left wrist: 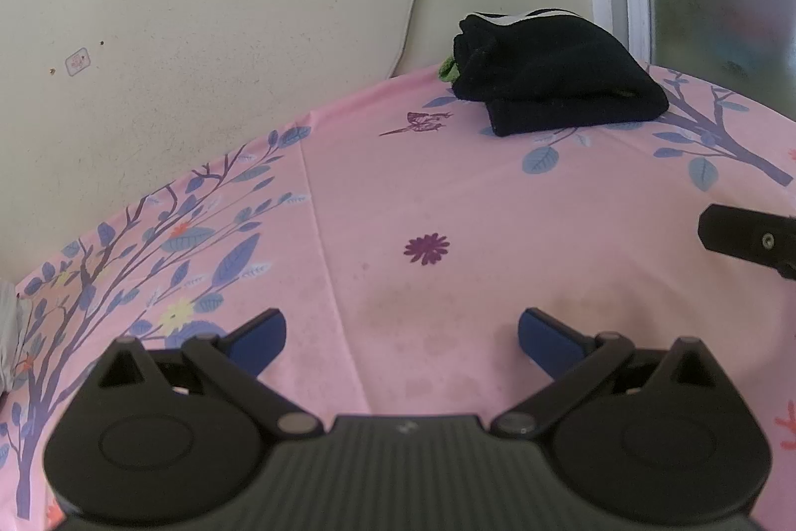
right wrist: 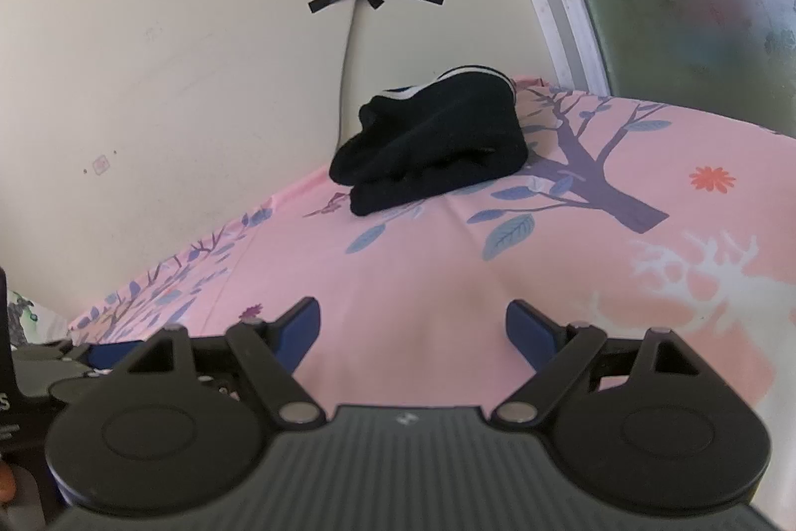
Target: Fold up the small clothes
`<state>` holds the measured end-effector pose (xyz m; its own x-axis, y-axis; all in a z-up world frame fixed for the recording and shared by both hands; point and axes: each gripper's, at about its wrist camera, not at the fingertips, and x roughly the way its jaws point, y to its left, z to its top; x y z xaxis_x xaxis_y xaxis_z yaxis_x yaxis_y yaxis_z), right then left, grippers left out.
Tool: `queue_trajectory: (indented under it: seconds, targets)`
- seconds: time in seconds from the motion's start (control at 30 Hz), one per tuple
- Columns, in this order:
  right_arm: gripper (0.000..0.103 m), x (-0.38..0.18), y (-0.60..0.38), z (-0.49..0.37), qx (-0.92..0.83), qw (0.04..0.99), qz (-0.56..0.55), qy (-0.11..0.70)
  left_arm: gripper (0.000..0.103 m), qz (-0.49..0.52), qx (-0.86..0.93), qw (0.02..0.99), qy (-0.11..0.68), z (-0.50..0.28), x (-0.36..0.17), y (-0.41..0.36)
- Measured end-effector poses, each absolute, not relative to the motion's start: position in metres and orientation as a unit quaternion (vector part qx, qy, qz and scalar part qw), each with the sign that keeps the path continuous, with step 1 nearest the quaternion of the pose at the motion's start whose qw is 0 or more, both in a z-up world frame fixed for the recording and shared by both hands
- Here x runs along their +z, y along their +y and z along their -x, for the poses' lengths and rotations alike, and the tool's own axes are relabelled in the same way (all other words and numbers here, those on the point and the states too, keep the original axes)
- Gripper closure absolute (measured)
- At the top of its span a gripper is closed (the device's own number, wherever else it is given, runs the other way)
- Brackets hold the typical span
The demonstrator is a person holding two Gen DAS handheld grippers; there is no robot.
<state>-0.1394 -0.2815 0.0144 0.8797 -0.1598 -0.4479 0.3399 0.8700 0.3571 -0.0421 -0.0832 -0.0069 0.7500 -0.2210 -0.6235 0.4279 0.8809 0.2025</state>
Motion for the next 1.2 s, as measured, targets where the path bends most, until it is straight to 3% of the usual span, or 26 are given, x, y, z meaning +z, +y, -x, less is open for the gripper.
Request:
queue_trajectory:
  seconds: [1.2]
  targets:
    - [0.016, 0.0150, -0.2831, 0.1402, -0.139, 0.943, -0.226, 0.199, 0.000, -0.170, -0.175, 0.922, 0.301, 0.0448, -0.0051, -0.0838]
